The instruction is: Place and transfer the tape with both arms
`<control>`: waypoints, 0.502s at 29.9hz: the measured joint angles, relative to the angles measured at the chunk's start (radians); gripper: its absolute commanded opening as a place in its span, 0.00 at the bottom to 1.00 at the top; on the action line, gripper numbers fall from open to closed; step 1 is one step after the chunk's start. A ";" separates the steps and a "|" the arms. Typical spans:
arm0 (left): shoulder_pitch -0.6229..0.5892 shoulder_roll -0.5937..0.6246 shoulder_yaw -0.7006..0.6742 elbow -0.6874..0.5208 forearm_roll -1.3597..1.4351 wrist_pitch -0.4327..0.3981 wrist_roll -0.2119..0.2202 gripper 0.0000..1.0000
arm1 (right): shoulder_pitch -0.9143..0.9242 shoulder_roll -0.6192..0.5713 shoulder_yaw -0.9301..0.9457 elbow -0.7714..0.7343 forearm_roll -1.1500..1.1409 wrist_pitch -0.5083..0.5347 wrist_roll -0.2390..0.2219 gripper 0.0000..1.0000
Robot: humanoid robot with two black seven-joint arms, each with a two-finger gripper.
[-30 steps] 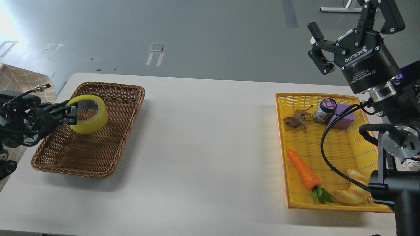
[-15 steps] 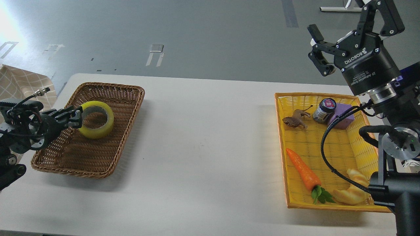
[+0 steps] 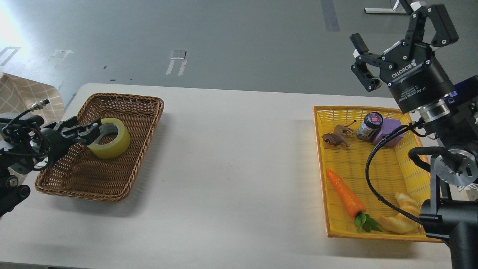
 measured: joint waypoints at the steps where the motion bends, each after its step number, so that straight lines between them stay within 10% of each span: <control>1: -0.003 0.000 -0.001 -0.001 -0.037 -0.001 -0.002 0.96 | -0.003 0.000 0.000 0.000 0.000 0.002 0.000 1.00; 15: -0.072 -0.018 -0.118 -0.089 -0.679 -0.013 -0.037 0.98 | -0.004 -0.008 0.000 -0.009 -0.002 0.011 0.002 1.00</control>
